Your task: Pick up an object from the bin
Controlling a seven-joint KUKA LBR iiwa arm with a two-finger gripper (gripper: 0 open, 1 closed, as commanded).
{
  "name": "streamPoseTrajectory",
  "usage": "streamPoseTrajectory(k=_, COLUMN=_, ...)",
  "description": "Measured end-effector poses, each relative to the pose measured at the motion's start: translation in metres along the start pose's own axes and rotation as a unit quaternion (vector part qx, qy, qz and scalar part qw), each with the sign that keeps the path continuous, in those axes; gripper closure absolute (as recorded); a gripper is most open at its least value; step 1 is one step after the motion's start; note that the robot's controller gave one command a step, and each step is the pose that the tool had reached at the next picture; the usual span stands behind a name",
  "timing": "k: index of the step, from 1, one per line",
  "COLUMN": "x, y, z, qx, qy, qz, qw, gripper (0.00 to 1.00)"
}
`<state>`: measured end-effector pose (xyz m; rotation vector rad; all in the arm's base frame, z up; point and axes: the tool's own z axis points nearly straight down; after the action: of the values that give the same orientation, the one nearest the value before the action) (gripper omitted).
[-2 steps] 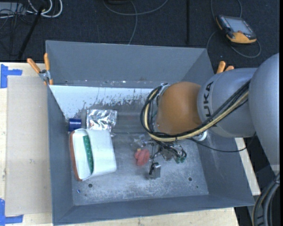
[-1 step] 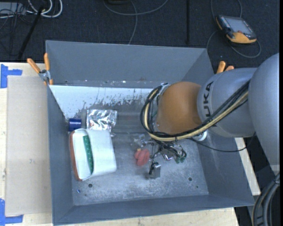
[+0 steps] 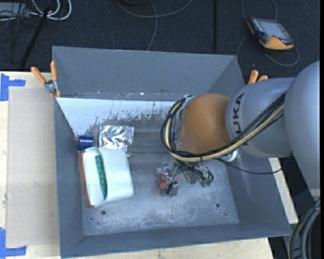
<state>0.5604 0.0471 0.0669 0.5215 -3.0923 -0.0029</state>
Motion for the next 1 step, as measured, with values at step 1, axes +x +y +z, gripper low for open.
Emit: streamPoseTrajectory(k=1, x=-0.0018, y=0.0004, z=-0.0723, qx=0.002, qy=-0.0061, qz=0.002, qw=1.0, gripper=1.0)
